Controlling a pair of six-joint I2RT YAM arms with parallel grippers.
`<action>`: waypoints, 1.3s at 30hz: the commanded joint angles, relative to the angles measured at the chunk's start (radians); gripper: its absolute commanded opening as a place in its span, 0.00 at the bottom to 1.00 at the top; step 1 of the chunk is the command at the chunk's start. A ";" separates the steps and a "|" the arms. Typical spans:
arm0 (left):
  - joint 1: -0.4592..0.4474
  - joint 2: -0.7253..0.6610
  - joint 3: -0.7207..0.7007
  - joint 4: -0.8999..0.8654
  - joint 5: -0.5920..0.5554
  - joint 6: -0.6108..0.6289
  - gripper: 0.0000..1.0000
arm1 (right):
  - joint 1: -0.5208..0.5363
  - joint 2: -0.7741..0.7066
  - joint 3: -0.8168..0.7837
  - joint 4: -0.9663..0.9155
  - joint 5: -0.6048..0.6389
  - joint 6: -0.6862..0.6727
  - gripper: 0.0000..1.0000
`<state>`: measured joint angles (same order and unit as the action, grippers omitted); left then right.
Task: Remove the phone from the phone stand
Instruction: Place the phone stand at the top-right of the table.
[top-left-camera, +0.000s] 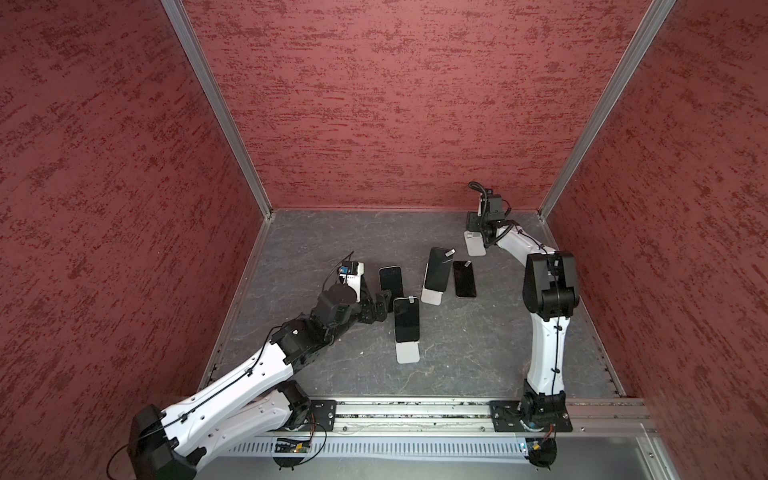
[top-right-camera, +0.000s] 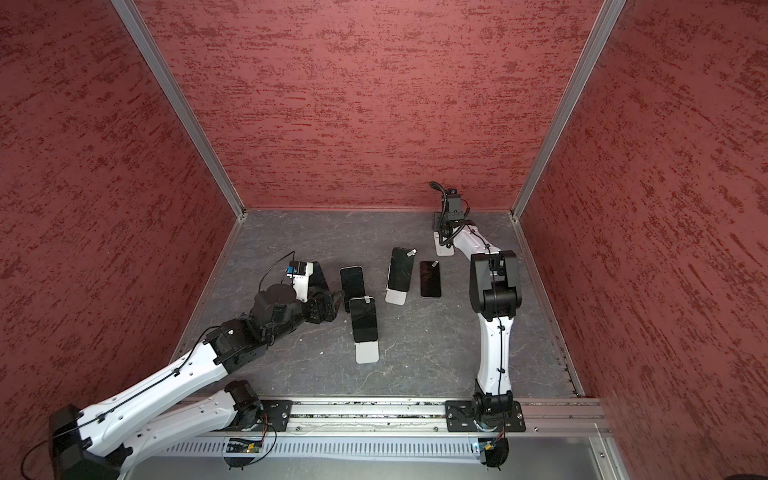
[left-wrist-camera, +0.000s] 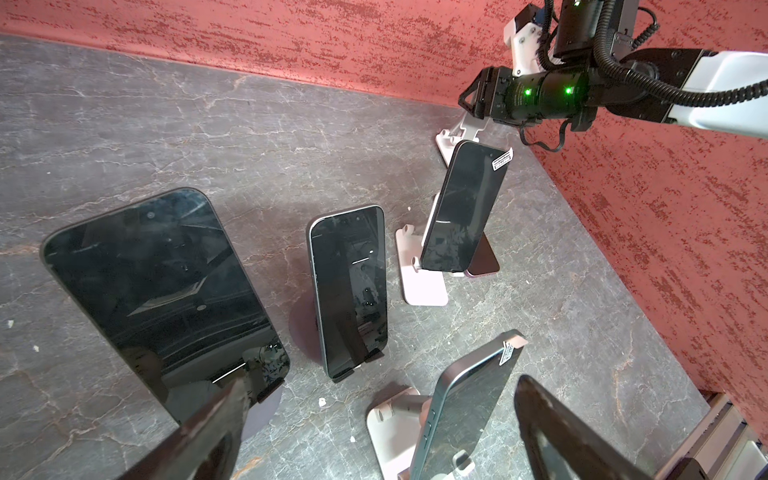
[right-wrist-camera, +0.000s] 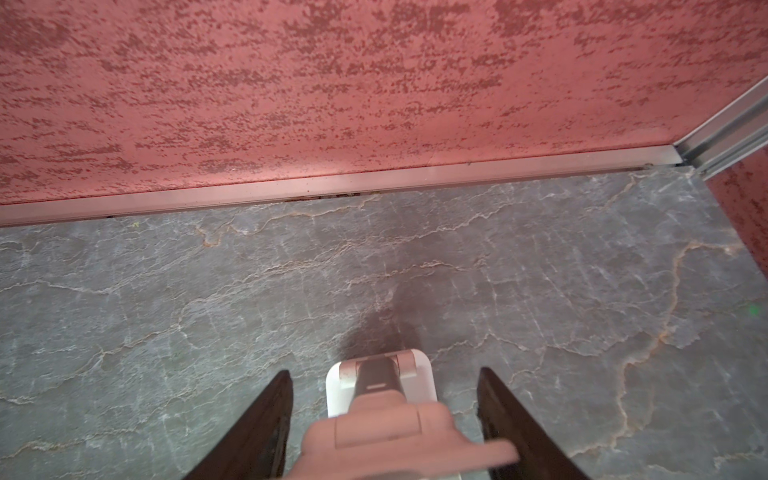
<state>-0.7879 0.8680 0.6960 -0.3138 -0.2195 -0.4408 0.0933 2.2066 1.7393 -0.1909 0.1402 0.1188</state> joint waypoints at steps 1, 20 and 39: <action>-0.007 0.004 0.031 0.023 -0.014 -0.009 0.99 | -0.005 0.031 0.034 -0.015 -0.023 0.031 0.64; -0.008 0.005 0.020 0.029 -0.010 -0.009 0.99 | -0.005 0.042 0.043 -0.020 -0.036 0.039 0.77; -0.010 -0.001 0.021 0.021 -0.017 -0.009 0.99 | -0.006 -0.128 -0.058 0.002 -0.050 0.039 0.91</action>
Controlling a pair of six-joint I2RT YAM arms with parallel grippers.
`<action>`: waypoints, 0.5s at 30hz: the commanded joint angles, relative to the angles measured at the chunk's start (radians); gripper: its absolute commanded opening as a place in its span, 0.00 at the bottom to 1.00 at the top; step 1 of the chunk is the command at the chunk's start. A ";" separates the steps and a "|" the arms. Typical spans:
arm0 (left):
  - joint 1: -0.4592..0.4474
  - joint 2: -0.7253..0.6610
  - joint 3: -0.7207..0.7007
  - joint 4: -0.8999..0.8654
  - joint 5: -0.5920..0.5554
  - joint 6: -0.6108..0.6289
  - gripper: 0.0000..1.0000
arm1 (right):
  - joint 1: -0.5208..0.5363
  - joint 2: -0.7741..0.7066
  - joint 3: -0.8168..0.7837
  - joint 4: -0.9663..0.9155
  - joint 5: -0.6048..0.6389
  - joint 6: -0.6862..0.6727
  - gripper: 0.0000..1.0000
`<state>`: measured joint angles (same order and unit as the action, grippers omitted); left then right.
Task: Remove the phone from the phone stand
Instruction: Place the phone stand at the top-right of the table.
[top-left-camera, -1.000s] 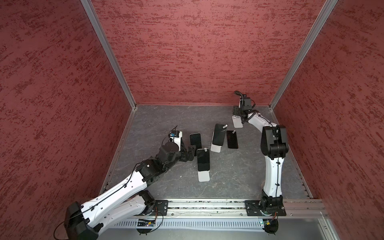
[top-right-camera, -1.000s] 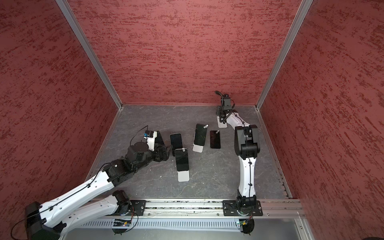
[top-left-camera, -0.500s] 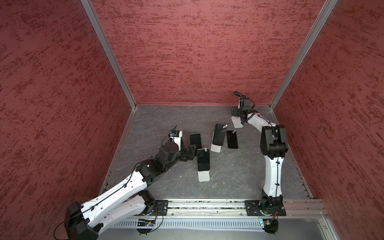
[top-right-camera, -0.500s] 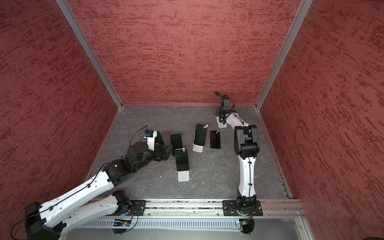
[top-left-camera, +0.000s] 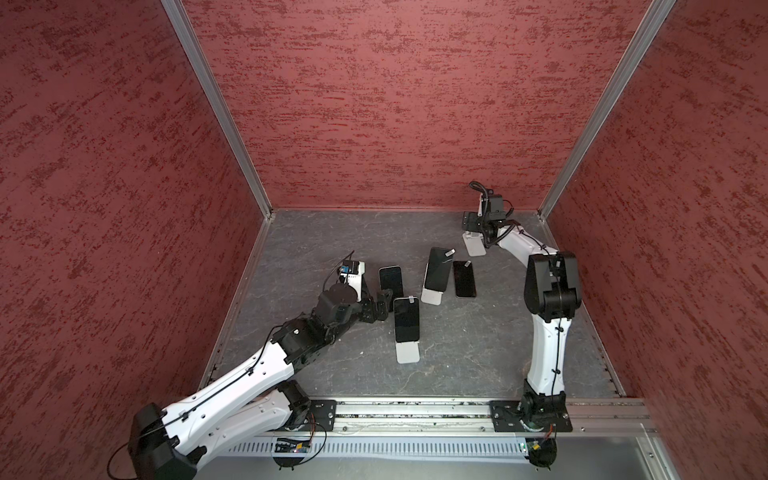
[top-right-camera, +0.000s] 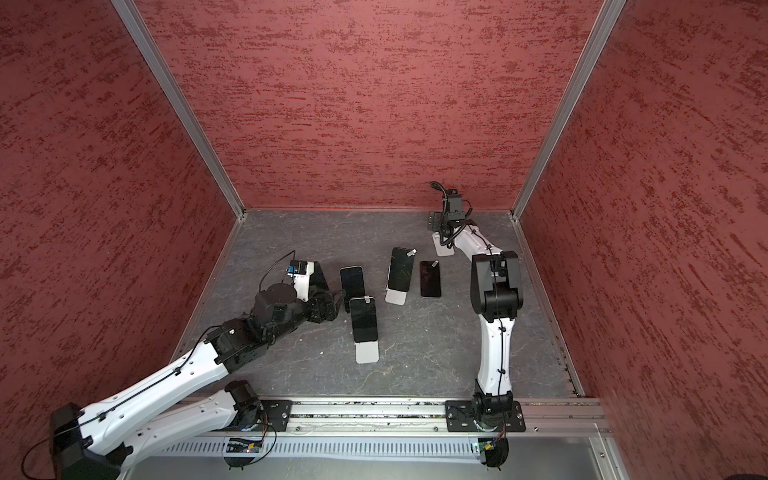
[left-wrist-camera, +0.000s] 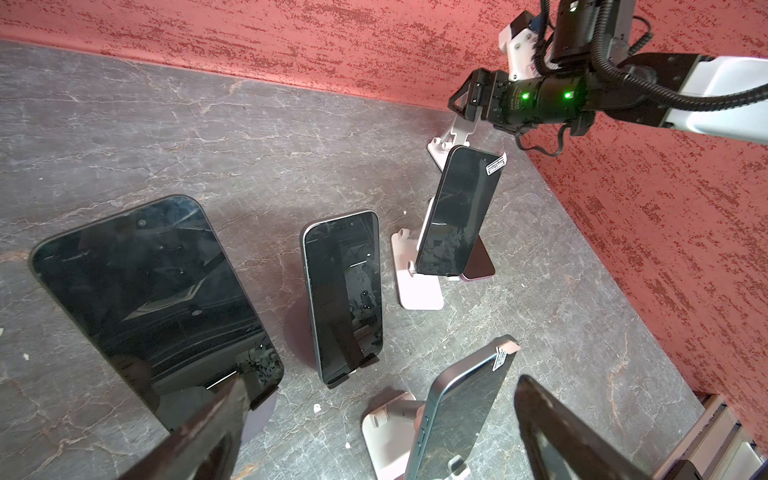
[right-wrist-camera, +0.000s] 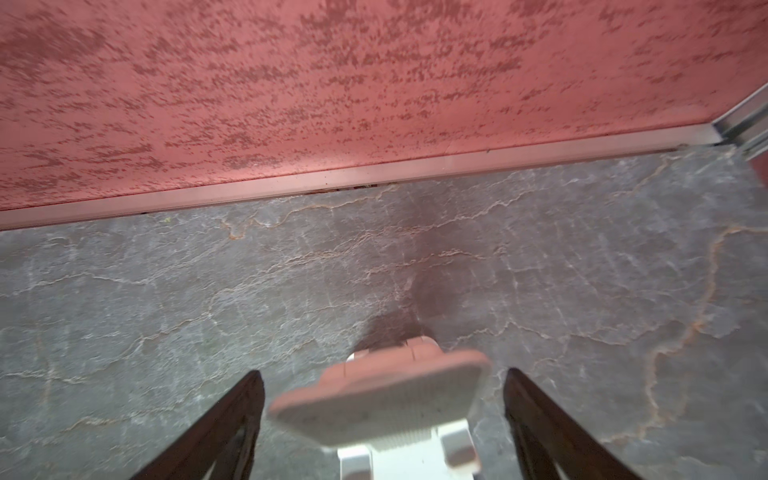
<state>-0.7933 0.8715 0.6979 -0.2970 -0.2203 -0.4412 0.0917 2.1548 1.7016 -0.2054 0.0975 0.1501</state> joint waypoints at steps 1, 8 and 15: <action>-0.006 -0.005 0.017 0.002 -0.022 -0.011 0.99 | -0.003 -0.091 -0.035 0.019 -0.007 0.008 0.91; -0.010 0.004 0.020 -0.045 -0.055 -0.034 0.99 | -0.004 -0.197 -0.153 0.036 -0.001 0.026 0.92; -0.038 0.012 0.049 -0.105 -0.103 -0.047 0.99 | -0.004 -0.312 -0.301 0.070 -0.037 0.091 0.92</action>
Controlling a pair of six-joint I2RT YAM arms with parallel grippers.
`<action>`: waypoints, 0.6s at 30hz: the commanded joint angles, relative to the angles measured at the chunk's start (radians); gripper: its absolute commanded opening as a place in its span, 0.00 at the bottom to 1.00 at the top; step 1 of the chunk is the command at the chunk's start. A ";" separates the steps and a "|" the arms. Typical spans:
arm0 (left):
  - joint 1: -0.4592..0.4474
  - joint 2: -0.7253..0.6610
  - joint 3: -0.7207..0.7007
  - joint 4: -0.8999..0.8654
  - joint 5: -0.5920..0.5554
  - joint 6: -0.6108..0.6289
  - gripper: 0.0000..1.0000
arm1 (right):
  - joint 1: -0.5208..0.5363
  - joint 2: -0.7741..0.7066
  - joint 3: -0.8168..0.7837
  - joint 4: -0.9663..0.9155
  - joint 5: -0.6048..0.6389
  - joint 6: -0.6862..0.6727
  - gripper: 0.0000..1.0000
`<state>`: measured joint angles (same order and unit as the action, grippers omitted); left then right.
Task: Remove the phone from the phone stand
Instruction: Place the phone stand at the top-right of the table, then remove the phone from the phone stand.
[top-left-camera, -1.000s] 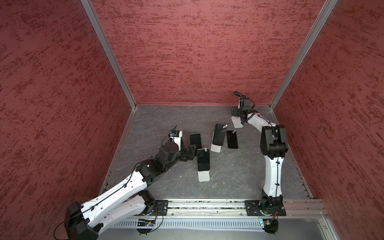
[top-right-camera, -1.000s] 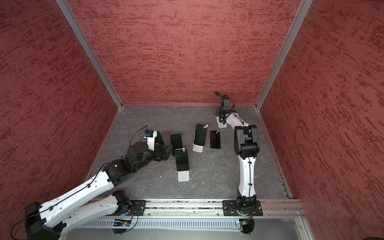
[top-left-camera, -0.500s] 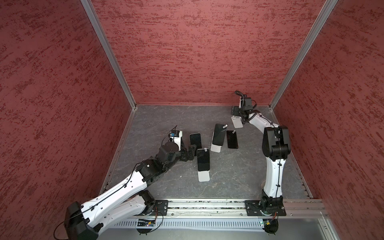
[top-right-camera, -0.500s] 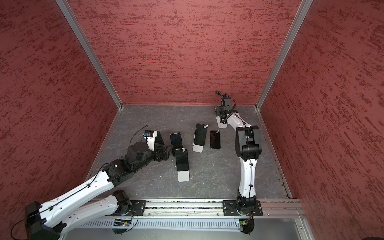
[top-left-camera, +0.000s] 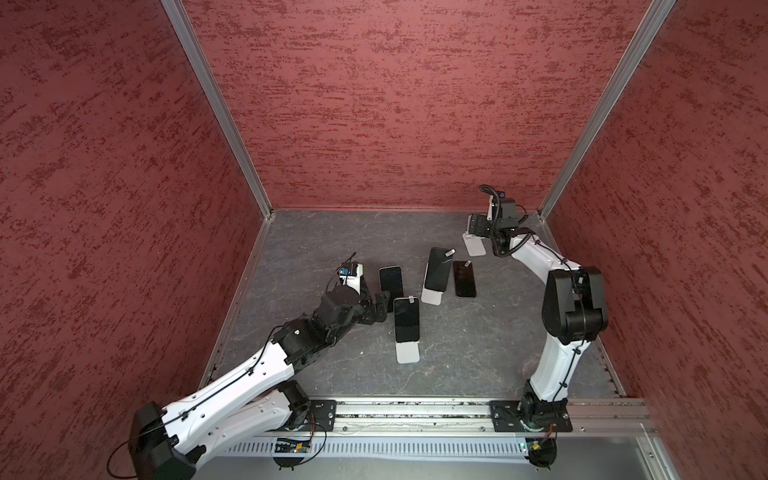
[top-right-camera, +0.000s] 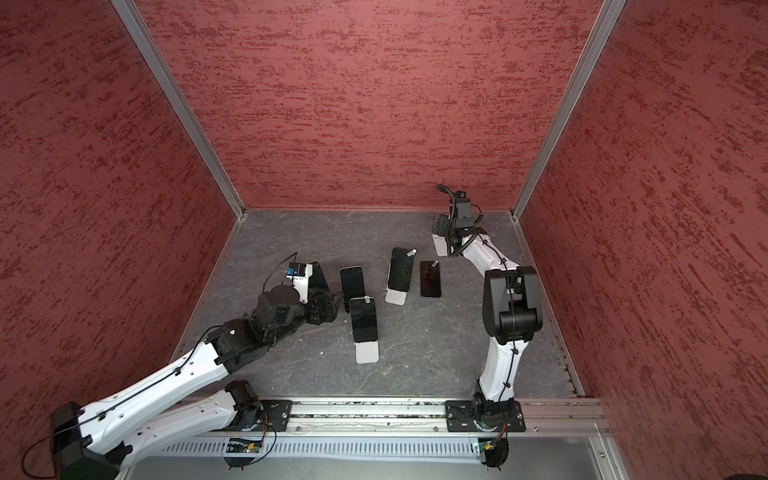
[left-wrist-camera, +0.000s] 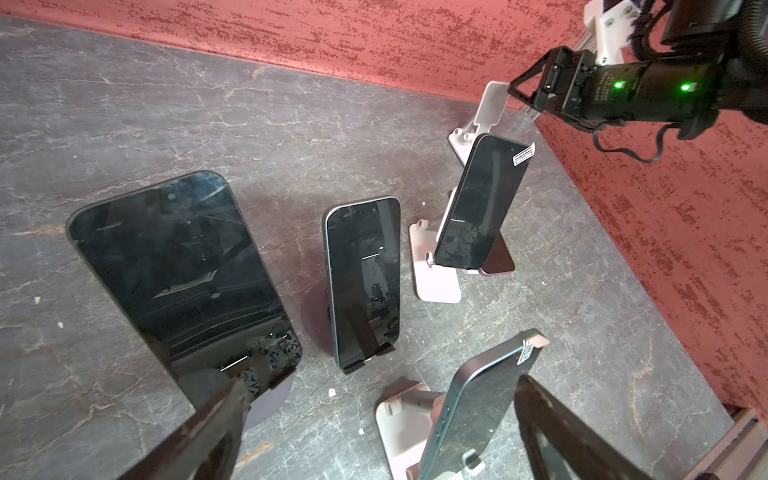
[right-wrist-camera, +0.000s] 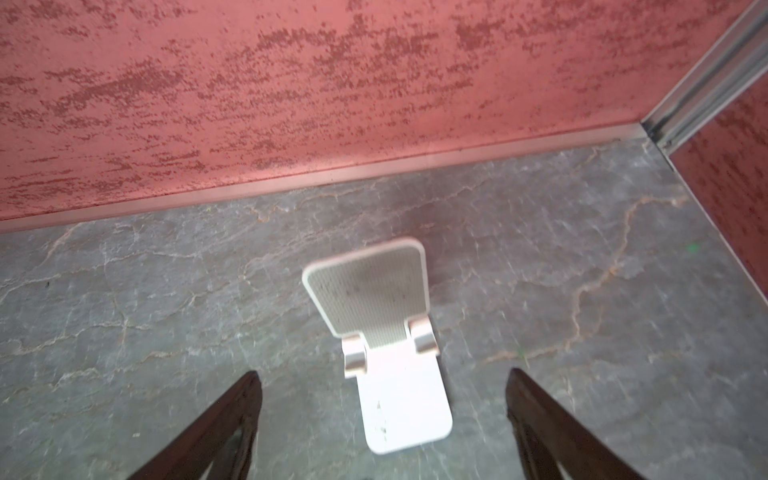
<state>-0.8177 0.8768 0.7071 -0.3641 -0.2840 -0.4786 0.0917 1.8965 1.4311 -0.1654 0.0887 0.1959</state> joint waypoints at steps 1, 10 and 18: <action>-0.023 0.009 0.046 -0.048 -0.050 -0.010 0.99 | -0.004 -0.069 -0.047 0.028 -0.030 0.056 0.92; -0.098 0.096 0.132 -0.152 -0.119 -0.032 1.00 | -0.002 -0.184 -0.169 -0.008 -0.100 0.124 0.92; -0.182 0.142 0.170 -0.169 -0.219 -0.057 0.99 | 0.008 -0.302 -0.292 -0.018 -0.129 0.146 0.92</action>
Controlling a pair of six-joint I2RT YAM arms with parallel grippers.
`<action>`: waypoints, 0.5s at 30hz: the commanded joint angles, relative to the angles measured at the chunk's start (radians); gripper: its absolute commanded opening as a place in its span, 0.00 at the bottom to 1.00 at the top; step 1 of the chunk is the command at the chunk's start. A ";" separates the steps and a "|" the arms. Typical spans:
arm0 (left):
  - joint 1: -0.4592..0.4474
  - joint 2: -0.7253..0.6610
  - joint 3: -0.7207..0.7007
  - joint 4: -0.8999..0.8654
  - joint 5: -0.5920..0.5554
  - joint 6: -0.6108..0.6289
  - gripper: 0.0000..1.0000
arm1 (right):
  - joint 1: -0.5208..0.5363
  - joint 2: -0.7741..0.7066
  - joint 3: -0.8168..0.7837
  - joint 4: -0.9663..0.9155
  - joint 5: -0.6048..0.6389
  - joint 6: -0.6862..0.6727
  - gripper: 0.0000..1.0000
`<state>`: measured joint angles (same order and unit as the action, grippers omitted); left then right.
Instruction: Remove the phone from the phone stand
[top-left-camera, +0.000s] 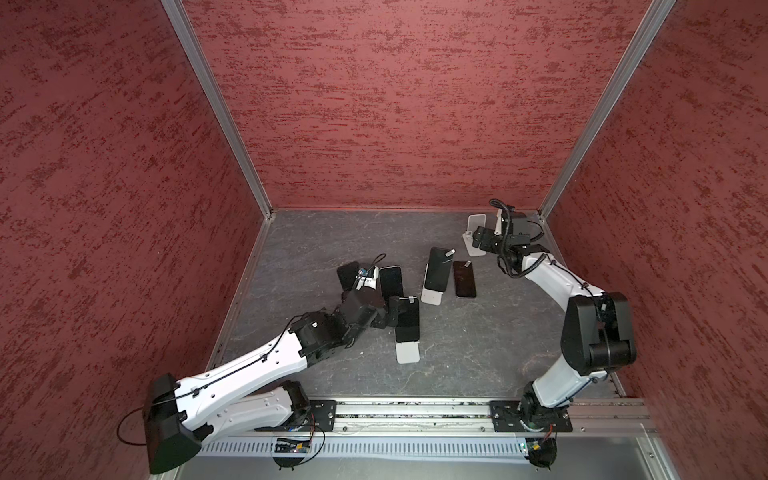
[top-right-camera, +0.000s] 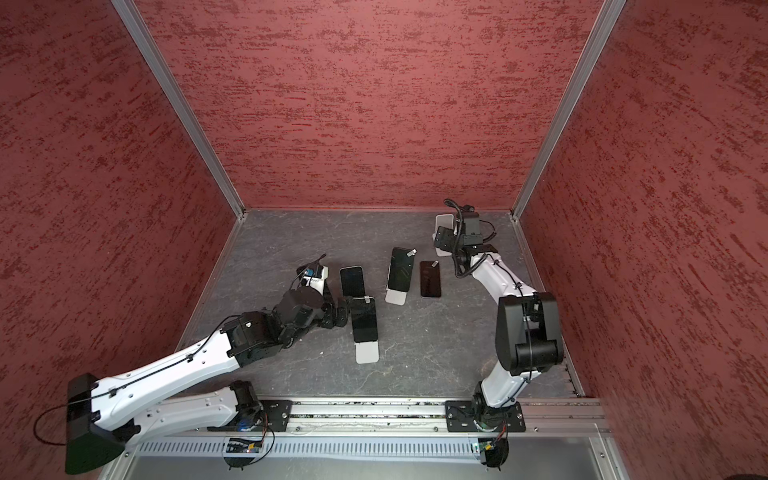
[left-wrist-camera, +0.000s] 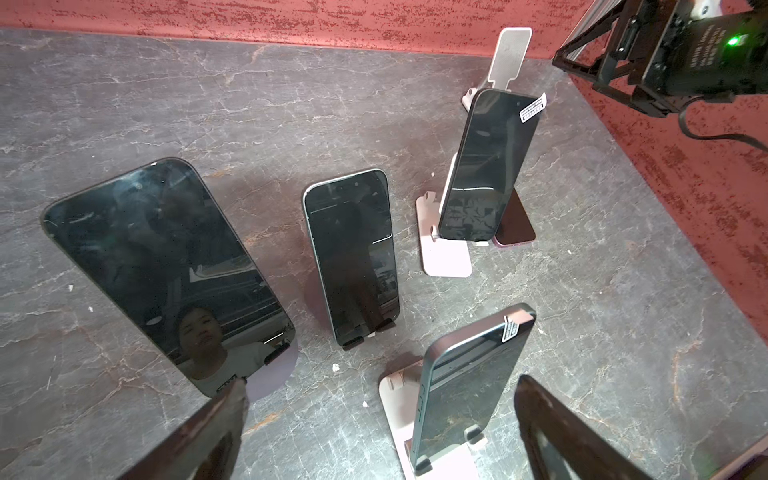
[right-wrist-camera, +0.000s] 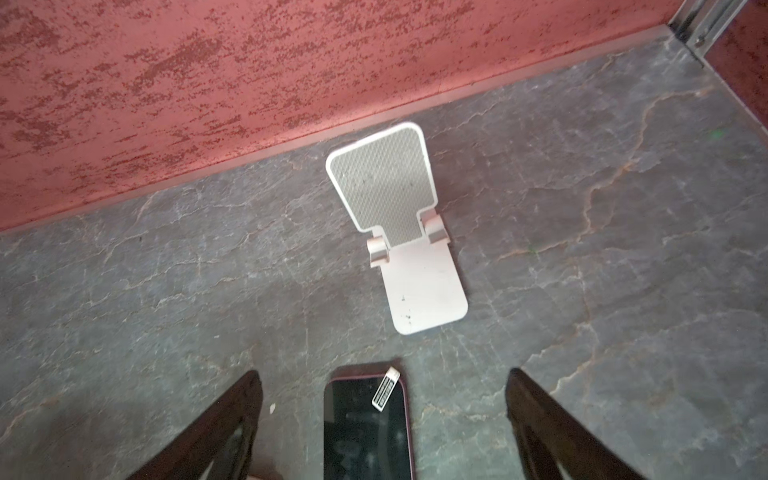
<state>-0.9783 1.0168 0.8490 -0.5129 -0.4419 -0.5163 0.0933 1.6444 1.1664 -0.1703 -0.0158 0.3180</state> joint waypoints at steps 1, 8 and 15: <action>-0.029 0.002 0.030 -0.019 -0.069 -0.023 1.00 | 0.010 -0.062 -0.041 -0.014 -0.026 0.024 0.92; -0.094 -0.006 0.046 -0.021 -0.129 -0.033 0.99 | 0.046 -0.168 -0.156 -0.038 -0.014 0.029 0.92; -0.152 -0.009 0.038 -0.022 -0.177 -0.060 1.00 | 0.093 -0.272 -0.275 -0.065 0.005 0.029 0.92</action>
<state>-1.1126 1.0157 0.8726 -0.5240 -0.5800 -0.5533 0.1677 1.4063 0.9150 -0.2131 -0.0223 0.3340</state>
